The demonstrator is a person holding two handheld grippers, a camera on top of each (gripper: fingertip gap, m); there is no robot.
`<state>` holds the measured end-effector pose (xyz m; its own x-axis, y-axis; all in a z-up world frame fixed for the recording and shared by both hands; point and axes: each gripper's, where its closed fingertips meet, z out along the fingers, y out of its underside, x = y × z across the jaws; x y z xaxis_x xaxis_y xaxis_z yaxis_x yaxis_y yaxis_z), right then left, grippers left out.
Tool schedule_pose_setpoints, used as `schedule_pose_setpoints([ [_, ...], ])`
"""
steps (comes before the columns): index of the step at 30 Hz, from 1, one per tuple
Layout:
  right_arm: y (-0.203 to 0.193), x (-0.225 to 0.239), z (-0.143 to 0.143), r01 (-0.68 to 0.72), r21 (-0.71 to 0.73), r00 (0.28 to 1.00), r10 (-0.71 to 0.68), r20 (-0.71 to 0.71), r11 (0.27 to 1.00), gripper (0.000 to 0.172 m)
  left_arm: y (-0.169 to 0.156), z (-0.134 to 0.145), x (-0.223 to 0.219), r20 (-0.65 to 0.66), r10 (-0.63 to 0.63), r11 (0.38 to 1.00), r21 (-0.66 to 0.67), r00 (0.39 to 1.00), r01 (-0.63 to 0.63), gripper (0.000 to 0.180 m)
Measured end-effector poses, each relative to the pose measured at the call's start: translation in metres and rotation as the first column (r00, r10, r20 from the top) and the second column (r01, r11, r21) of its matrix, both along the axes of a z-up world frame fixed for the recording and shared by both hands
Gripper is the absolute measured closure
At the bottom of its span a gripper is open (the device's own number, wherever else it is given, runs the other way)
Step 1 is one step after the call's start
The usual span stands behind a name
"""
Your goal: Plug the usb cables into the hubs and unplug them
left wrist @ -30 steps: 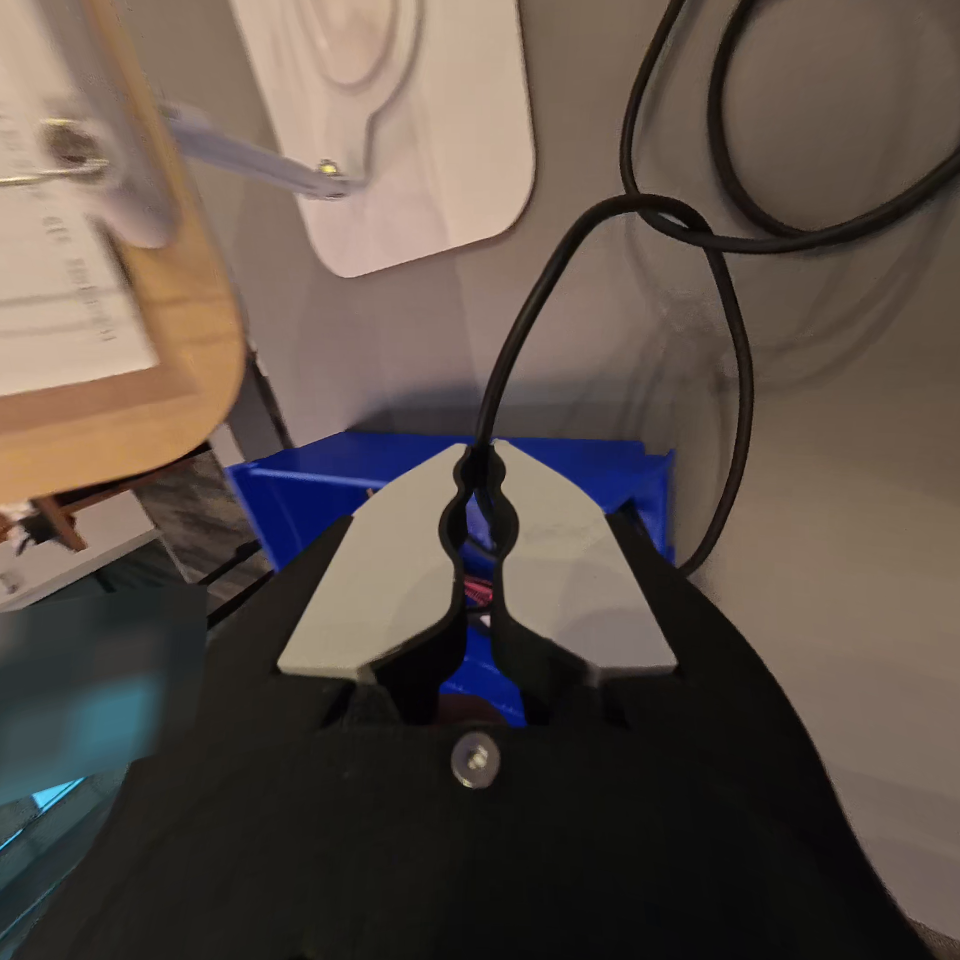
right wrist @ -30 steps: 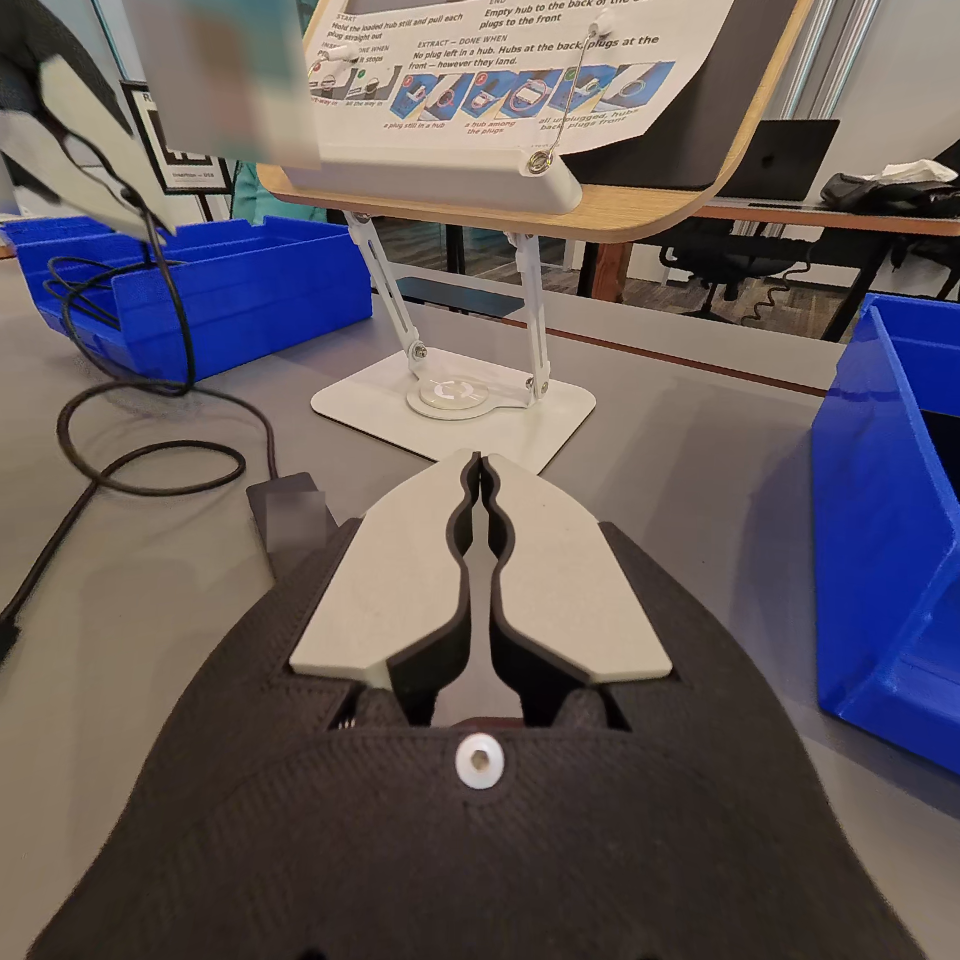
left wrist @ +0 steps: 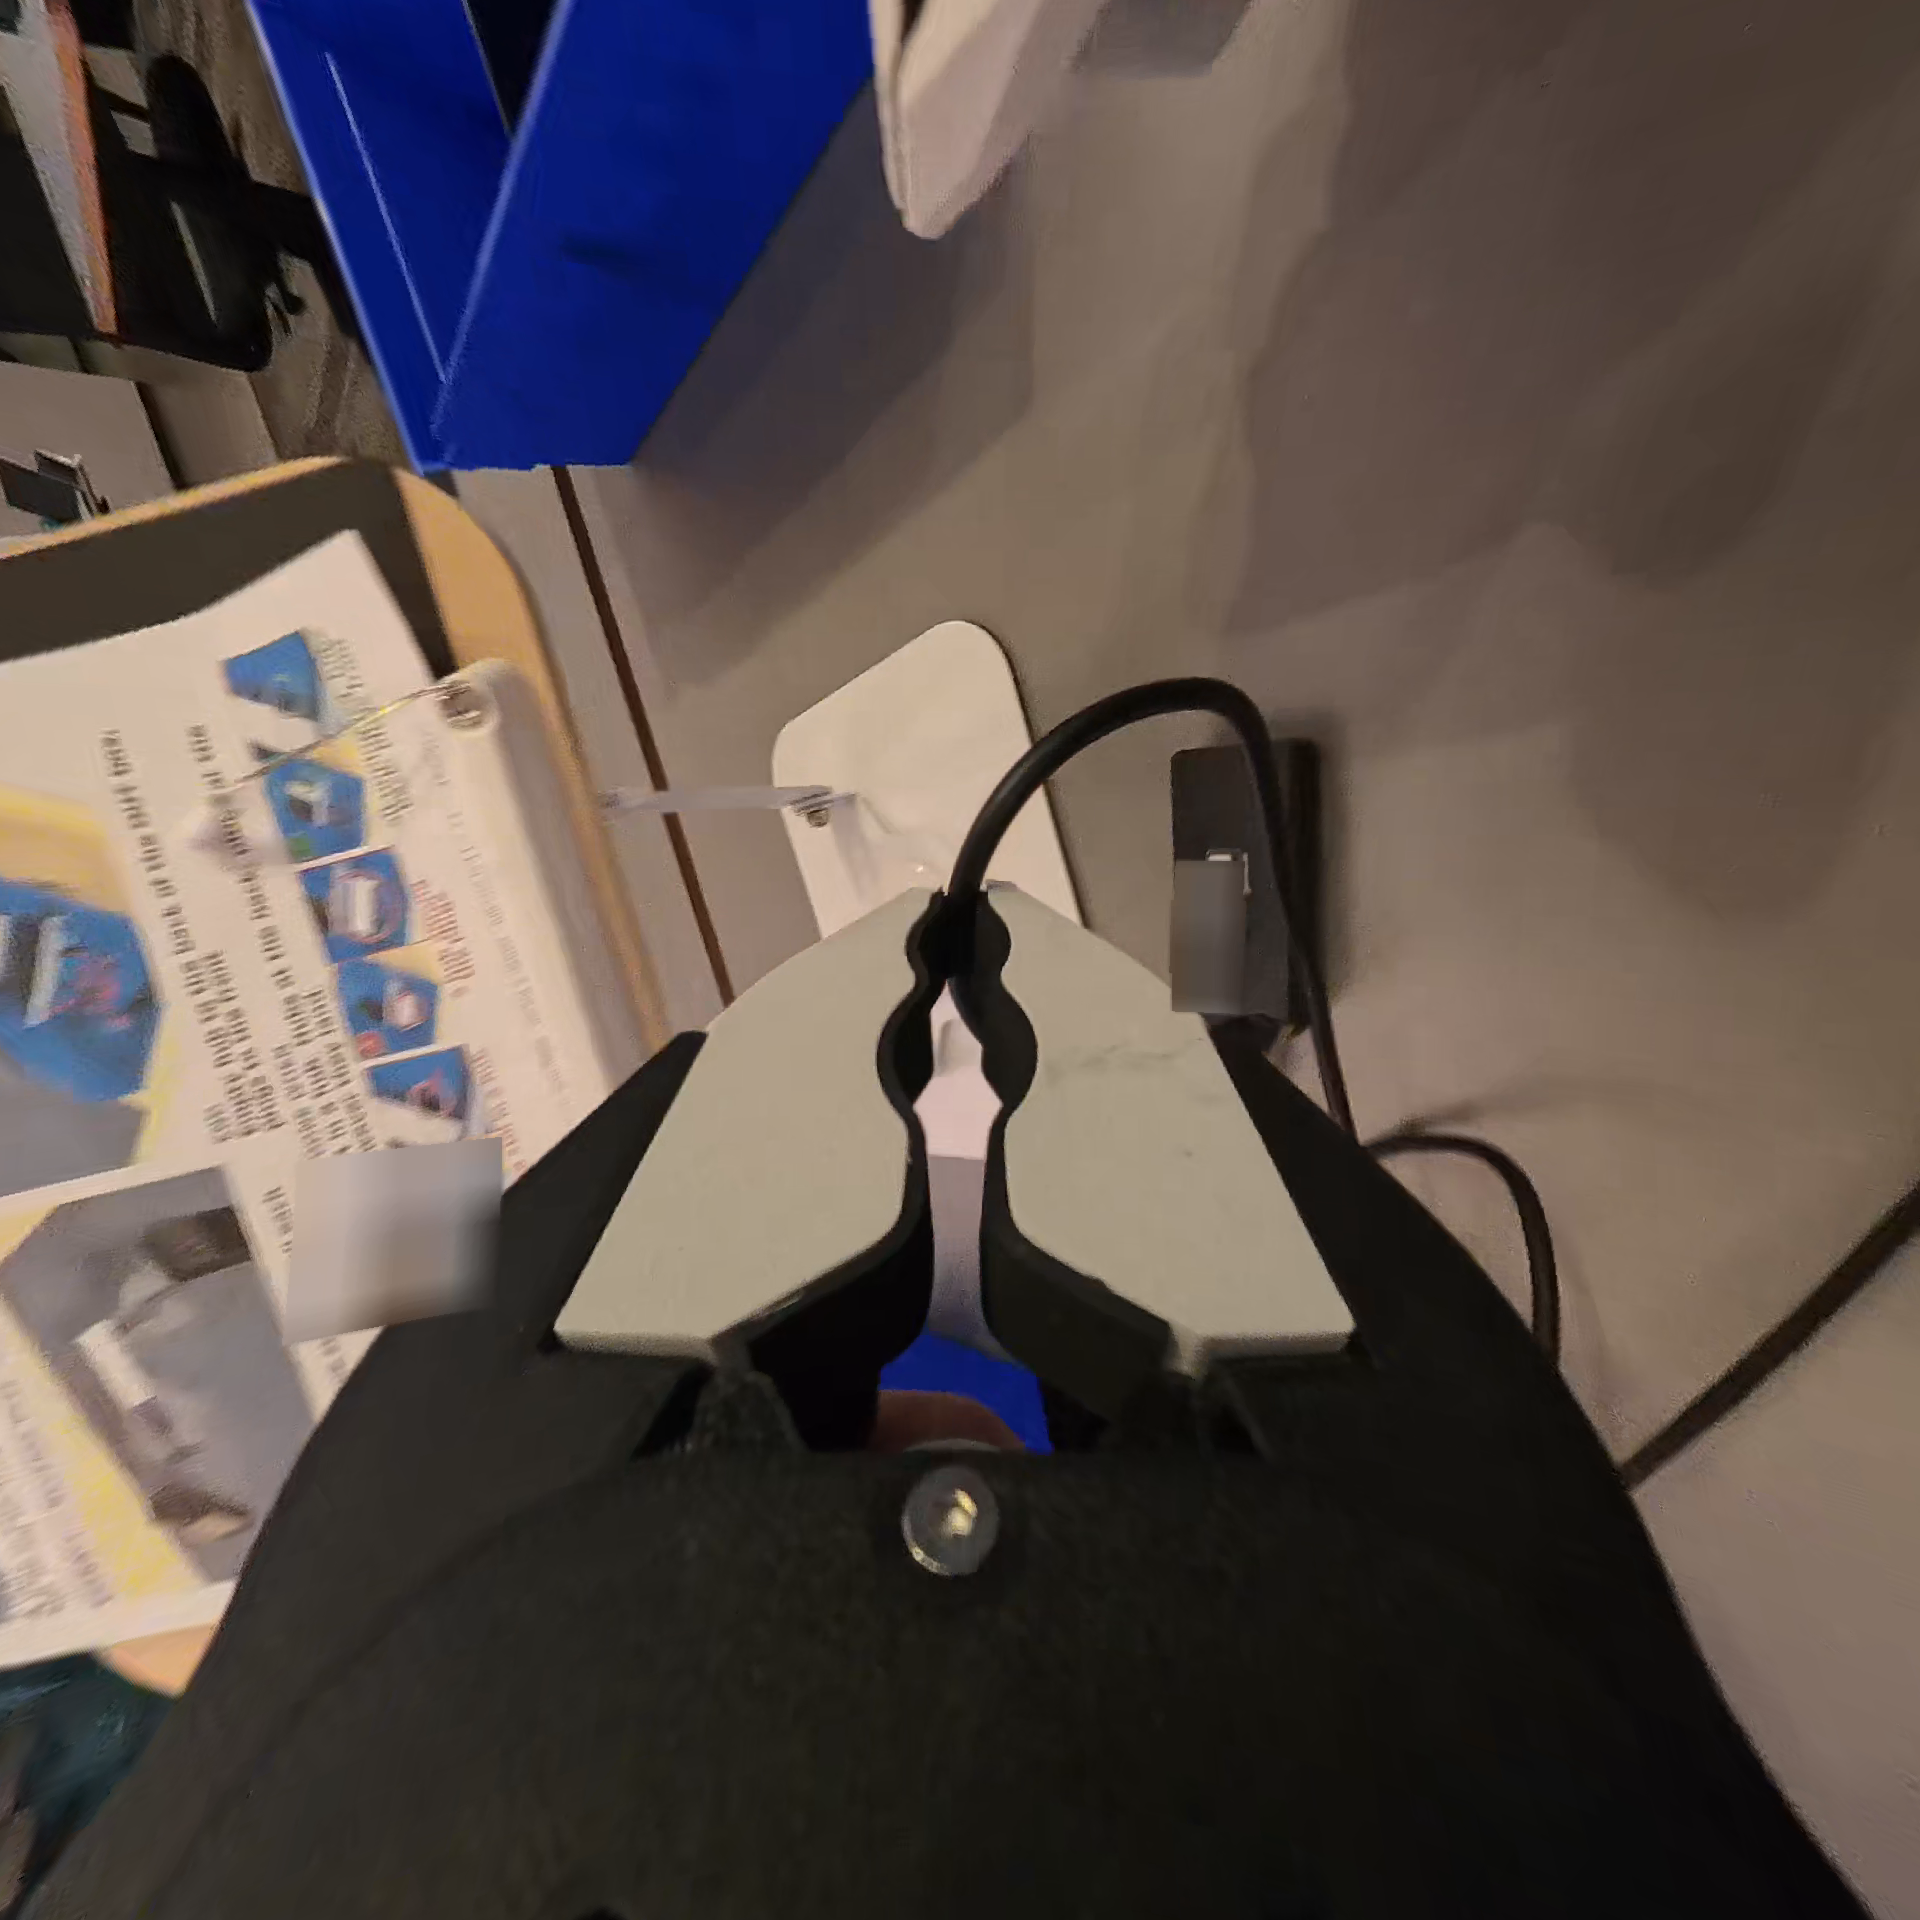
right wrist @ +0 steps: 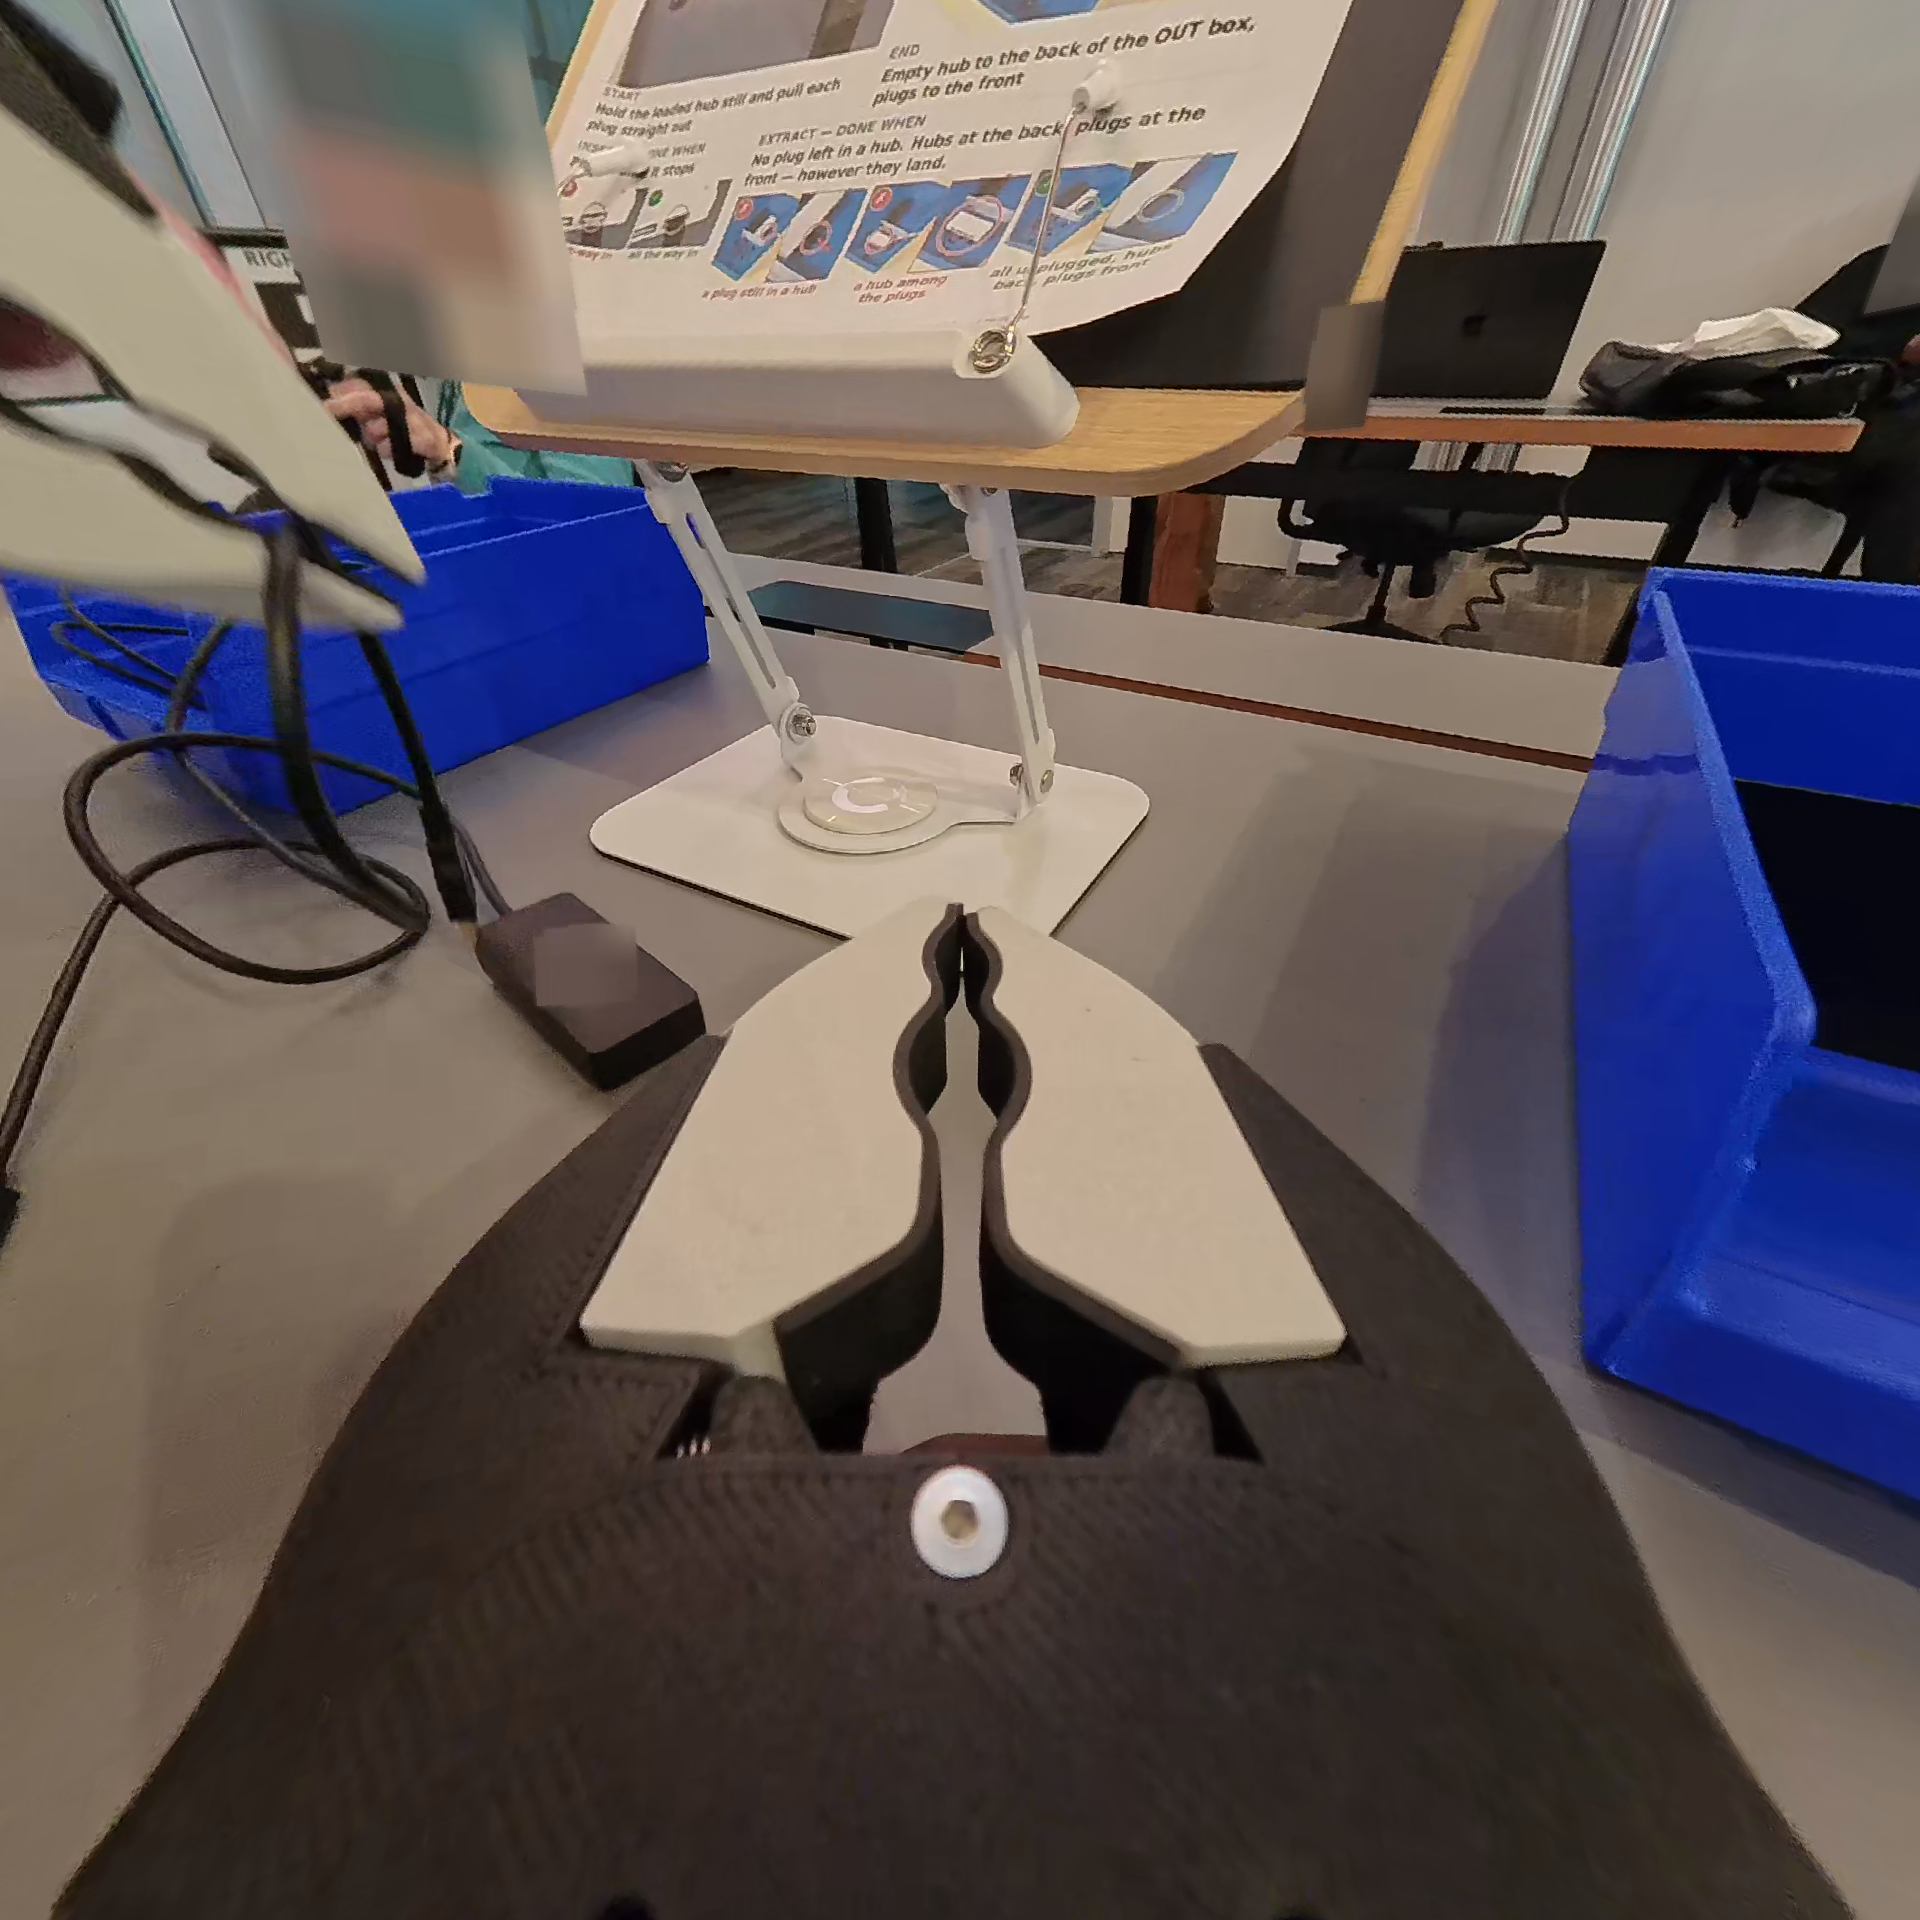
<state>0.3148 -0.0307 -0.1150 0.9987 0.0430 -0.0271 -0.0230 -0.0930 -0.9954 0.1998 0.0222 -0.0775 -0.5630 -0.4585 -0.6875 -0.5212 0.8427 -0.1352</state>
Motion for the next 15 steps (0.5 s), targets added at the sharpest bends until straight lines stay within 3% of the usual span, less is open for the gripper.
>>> schedule_pose_setpoints([
  [7,-0.003,0.006,0.001,0.005,0.006,1.000,-0.005,-0.015,1.000,0.172,-0.011,-0.061,0.014,0.079,0.089,0.989,-0.123,0.993,-0.079,0.170],
  [11,-0.003,0.005,0.001,0.005,0.005,1.000,-0.004,-0.013,1.000,0.172,-0.011,-0.058,0.013,0.182,0.162,0.971,-0.206,0.970,-0.124,0.127],
  [15,-0.002,0.005,0.000,0.003,0.003,1.000,-0.003,-0.010,1.000,0.172,-0.011,-0.039,0.004,0.244,0.206,0.945,-0.299,0.948,-0.129,0.098],
])
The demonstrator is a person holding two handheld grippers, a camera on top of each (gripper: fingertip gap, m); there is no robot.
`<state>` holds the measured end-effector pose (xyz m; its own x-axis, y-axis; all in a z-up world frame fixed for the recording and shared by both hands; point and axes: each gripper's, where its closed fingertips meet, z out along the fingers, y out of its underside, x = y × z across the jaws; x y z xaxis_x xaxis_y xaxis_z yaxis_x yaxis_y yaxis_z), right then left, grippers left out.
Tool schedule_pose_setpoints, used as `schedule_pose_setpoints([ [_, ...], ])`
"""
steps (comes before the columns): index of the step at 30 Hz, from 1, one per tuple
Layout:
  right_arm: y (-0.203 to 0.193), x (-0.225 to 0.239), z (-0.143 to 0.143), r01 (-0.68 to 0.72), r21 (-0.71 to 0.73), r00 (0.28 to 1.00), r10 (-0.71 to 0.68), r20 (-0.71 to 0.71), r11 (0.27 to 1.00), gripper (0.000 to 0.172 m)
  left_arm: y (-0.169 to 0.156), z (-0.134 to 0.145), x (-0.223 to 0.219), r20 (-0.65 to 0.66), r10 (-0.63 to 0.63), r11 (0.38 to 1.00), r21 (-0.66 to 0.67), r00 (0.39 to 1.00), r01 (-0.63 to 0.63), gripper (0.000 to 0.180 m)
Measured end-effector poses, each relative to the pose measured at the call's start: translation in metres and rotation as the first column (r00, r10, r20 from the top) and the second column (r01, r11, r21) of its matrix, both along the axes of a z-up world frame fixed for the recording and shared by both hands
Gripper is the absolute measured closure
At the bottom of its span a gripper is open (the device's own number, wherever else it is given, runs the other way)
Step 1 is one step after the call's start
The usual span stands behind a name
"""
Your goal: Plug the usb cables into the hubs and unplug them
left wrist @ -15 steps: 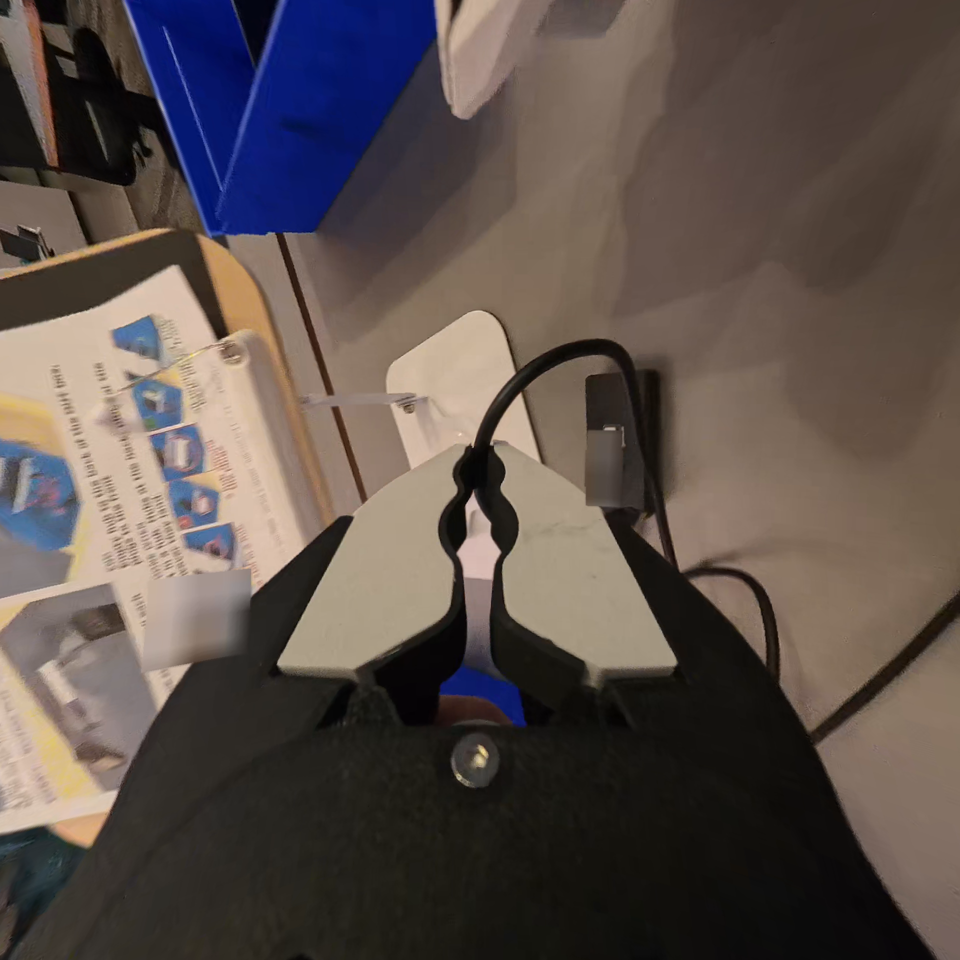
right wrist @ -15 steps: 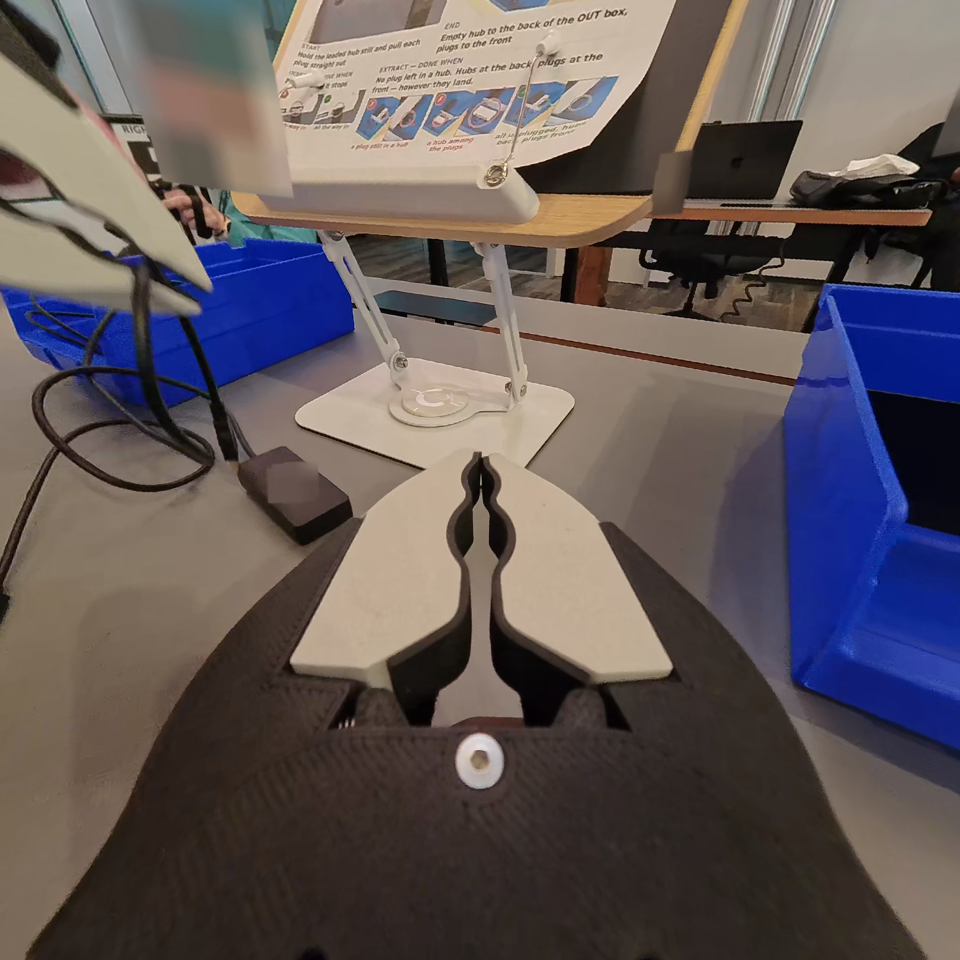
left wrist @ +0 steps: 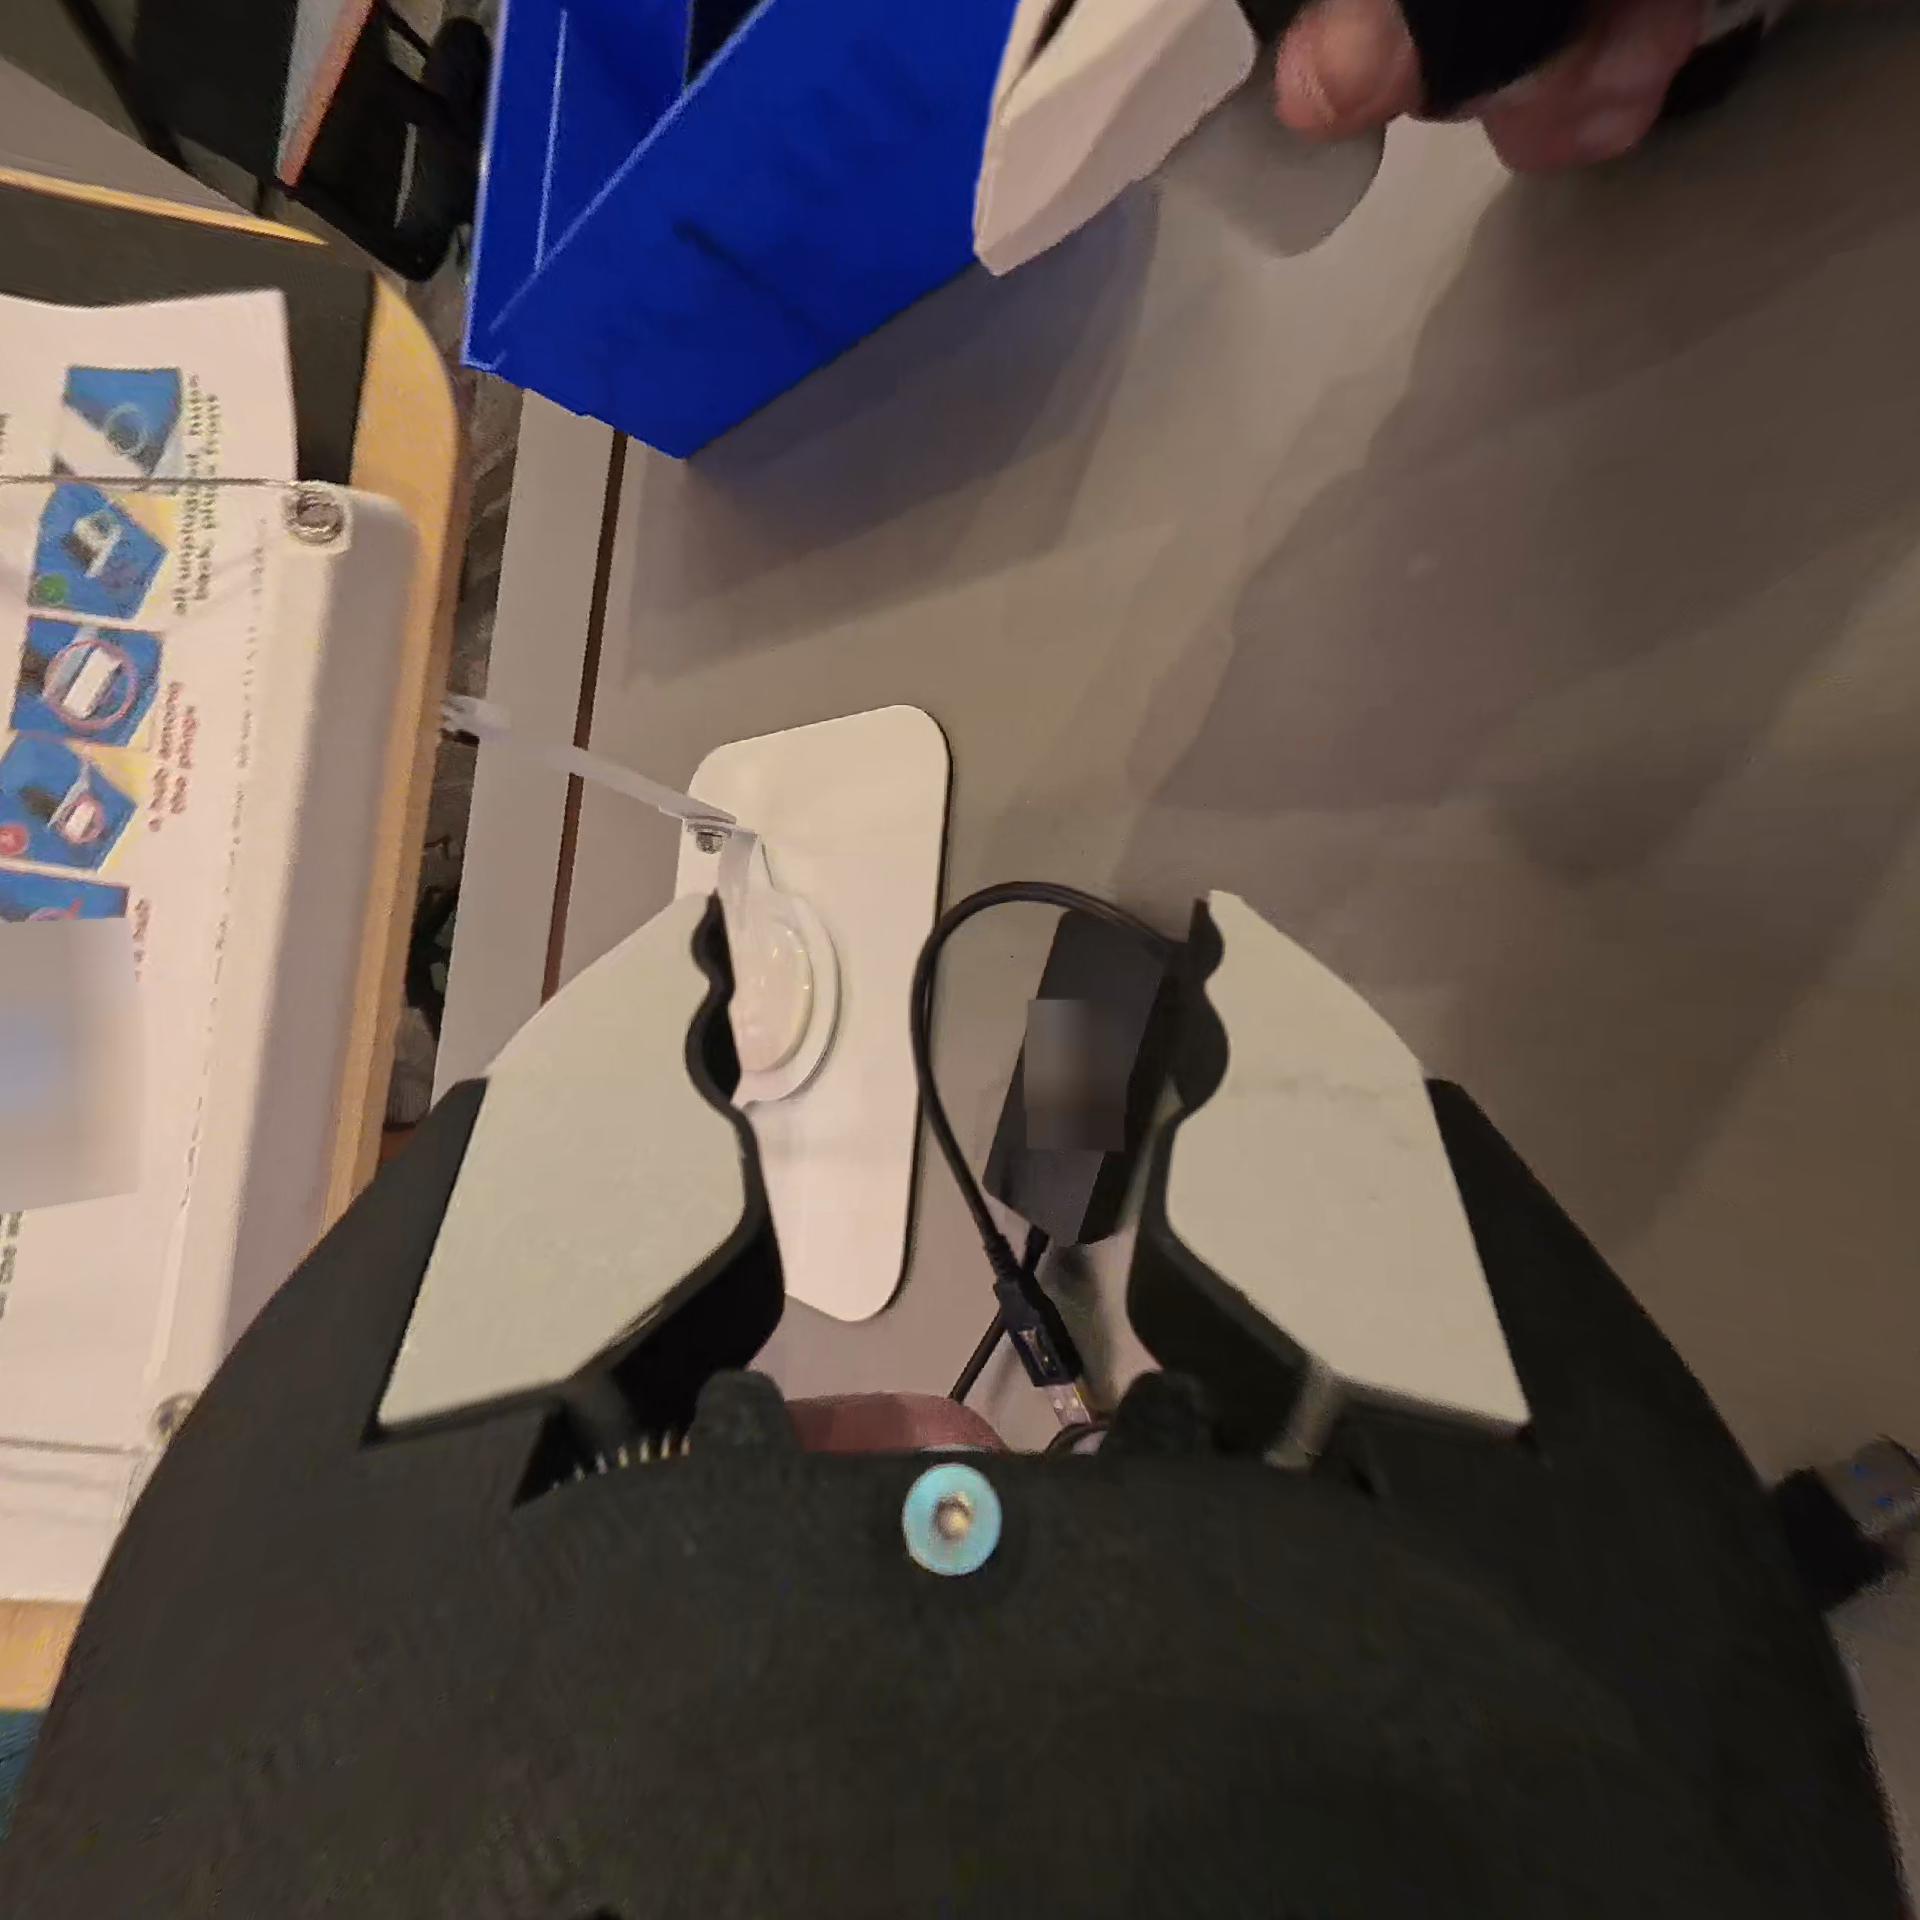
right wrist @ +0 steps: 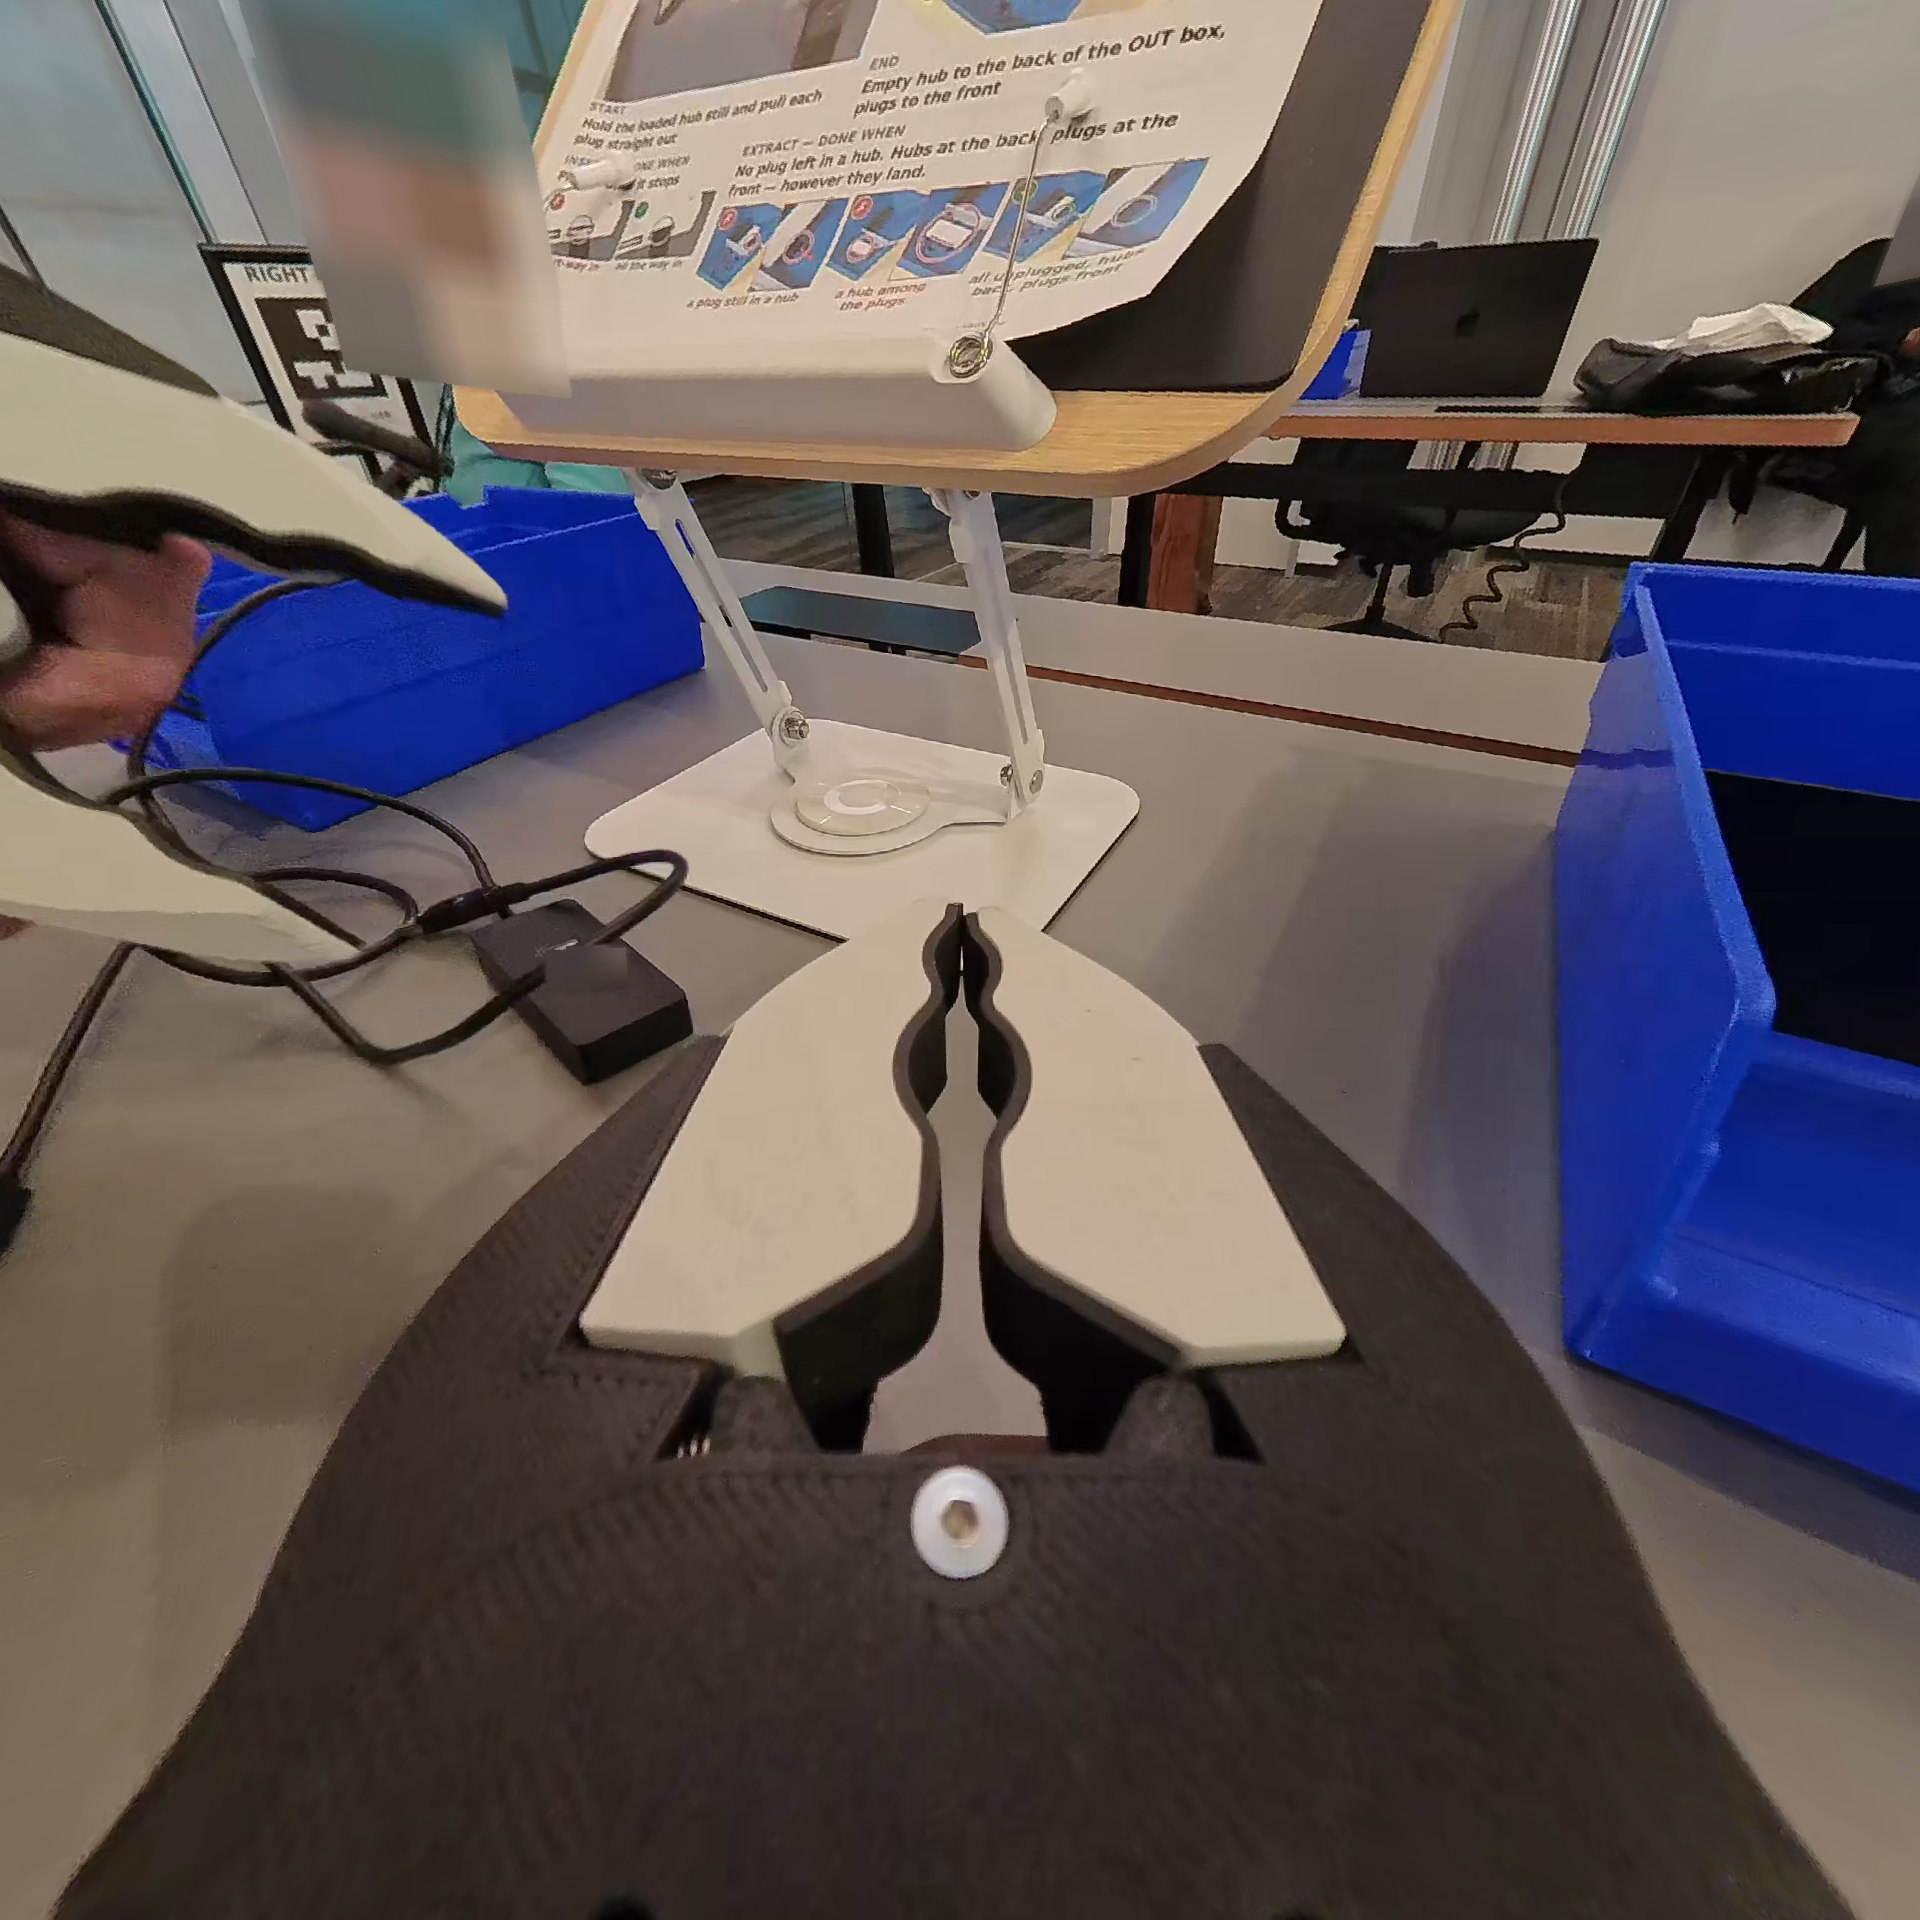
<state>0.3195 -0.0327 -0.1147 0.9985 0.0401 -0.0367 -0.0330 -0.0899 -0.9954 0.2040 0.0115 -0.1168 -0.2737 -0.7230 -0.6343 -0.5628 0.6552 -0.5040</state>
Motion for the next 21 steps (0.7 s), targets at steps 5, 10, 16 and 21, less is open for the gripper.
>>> schedule_pose_setpoints([
  [5,0.000,0.000,0.000,-0.001,0.002,1.000,0.001,0.001,1.000,0.172,0.009,0.037,-0.024,0.093,0.036,0.996,-0.088,0.995,-0.027,0.095],
  [10,0.000,-0.001,0.000,-0.005,0.002,1.000,0.005,0.000,1.000,0.172,0.045,0.074,-0.068,0.131,0.163,0.981,-0.125,0.978,-0.147,0.102],
  [16,0.000,-0.002,0.002,-0.007,0.007,1.000,0.007,-0.001,1.000,0.172,0.128,0.080,-0.152,0.073,0.535,0.809,-0.330,0.842,-0.486,0.112],
  [21,-0.001,-0.002,0.002,-0.005,0.012,1.000,0.005,-0.001,1.000,0.172,0.142,0.020,-0.166,-0.061,0.663,0.658,-0.428,0.746,-0.619,0.116],
])
